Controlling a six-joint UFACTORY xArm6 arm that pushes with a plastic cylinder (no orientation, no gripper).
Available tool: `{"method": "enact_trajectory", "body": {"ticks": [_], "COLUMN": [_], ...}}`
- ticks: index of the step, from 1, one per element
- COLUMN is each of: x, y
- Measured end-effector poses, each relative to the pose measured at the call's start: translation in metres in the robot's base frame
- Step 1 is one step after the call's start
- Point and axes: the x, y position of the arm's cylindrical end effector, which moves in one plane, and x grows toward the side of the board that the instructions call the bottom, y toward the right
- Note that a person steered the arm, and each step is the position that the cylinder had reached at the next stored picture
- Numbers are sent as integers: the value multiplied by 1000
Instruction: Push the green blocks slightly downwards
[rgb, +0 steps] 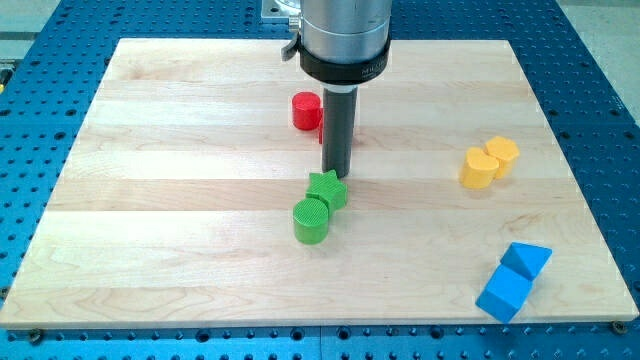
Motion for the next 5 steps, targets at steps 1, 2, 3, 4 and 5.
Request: {"method": "enact_trajectory", "body": {"ticks": [1,2,3,4,5], "x": [8,26,-6,-34,-34], "y": [0,3,28,84,83]}}
